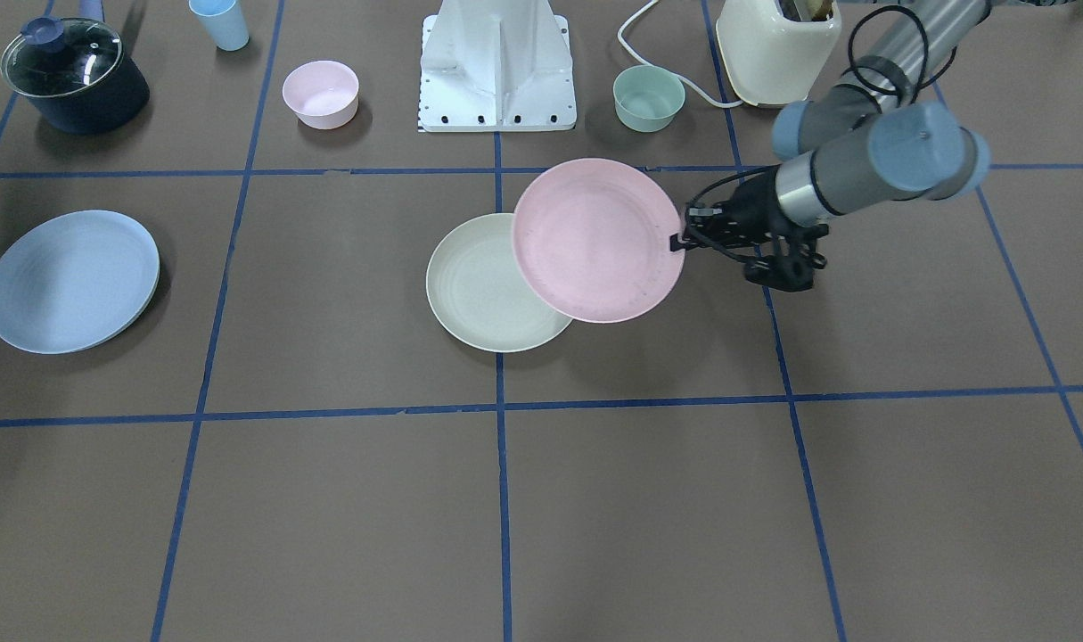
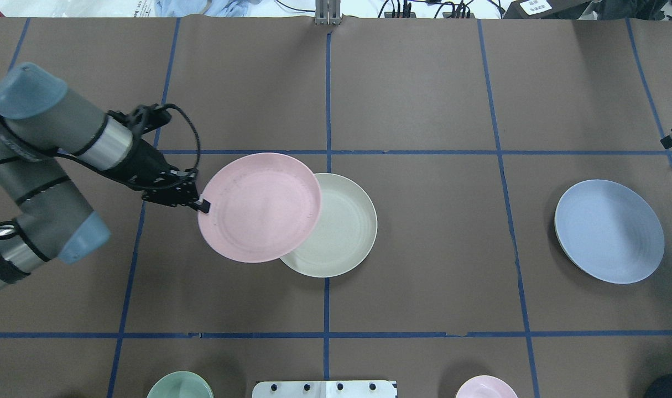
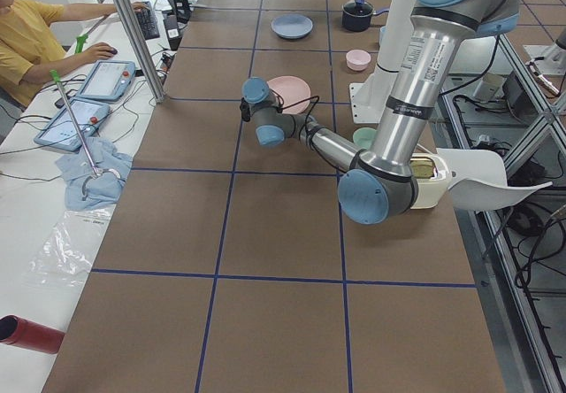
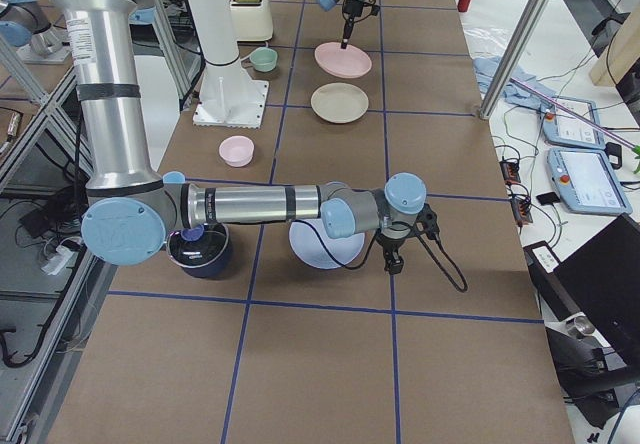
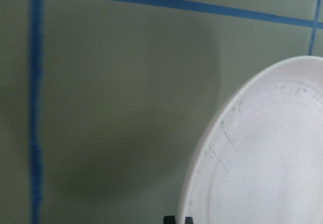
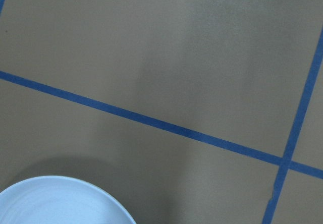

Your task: Stack three plates with pink and blue

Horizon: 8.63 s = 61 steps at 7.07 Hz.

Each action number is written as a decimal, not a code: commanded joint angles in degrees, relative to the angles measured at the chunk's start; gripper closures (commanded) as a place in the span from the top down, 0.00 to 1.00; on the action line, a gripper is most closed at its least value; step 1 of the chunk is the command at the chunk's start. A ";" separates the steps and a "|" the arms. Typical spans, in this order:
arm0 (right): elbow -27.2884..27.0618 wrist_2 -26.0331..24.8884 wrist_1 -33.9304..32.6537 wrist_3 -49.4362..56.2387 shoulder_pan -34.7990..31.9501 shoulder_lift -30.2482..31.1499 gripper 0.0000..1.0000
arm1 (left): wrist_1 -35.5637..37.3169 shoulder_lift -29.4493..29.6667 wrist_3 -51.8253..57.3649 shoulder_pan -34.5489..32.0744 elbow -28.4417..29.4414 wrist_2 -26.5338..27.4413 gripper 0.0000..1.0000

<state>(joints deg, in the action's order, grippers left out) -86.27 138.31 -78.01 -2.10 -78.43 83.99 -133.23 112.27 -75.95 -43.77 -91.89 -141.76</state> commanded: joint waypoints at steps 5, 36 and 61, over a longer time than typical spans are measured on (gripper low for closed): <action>-0.21 0.73 0.13 0.08 0.73 0.04 1.00 | -0.28 6.74 -2.01 7.30 2.60 12.38 0.99; -10.86 -23.00 28.61 -85.79 47.58 -16.65 0.00 | -0.37 4.10 1.07 -8.34 -5.32 8.43 1.00; -4.43 -4.72 -13.40 -0.72 -4.54 -2.51 1.00 | 9.39 -16.38 62.24 -36.91 5.23 9.05 1.00</action>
<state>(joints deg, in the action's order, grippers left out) -90.83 133.47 -91.35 -2.97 -83.00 81.64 -123.54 96.09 -13.69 -80.72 -86.57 -132.39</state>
